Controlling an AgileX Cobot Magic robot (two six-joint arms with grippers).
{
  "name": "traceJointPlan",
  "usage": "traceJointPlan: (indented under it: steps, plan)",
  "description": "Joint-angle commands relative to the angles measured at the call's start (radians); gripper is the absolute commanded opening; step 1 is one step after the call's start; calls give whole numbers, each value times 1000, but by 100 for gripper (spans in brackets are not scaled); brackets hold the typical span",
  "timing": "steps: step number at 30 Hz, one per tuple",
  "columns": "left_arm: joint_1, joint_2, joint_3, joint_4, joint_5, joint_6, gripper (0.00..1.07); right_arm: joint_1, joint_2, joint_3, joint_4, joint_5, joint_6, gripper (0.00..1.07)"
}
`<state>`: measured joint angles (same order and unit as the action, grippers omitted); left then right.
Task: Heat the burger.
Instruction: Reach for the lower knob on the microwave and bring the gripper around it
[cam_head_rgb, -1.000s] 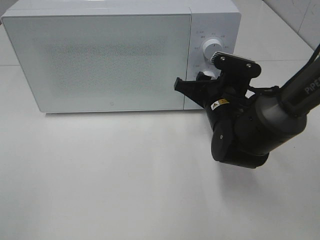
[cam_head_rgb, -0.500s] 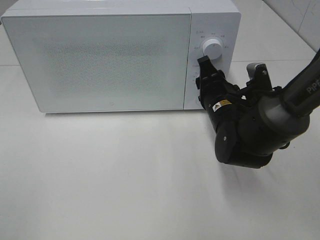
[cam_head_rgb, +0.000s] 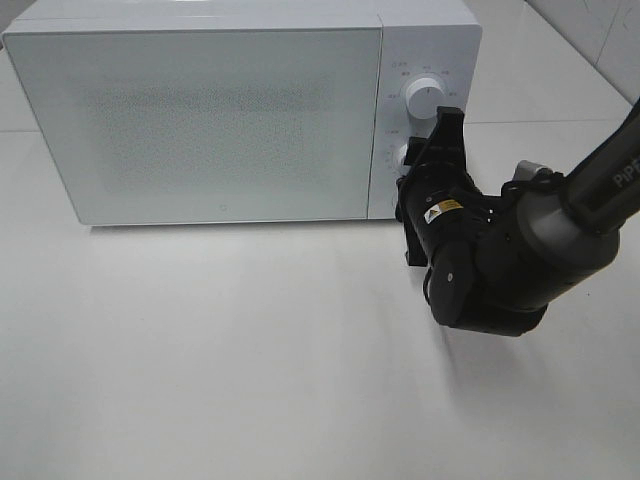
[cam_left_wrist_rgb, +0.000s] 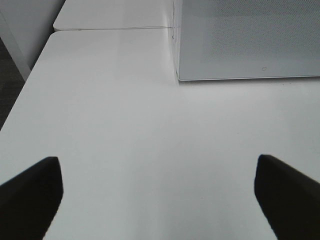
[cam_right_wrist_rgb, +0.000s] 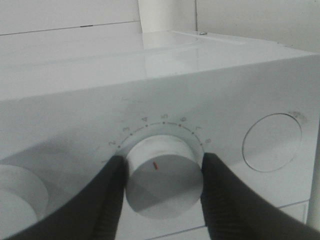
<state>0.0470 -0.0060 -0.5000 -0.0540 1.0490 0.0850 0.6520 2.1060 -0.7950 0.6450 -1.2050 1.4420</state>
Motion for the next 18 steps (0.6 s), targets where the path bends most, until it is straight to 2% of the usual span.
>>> traceJointPlan:
  steps: [1, 18]
  plan:
    - [4, -18, 3, -2, -10, -4, 96, 24, -11, -31, -230, -177, 17, 1]
    - [4, -18, 3, -2, -10, -4, 96, 24, -11, -31, -202, -182, -61, 4]
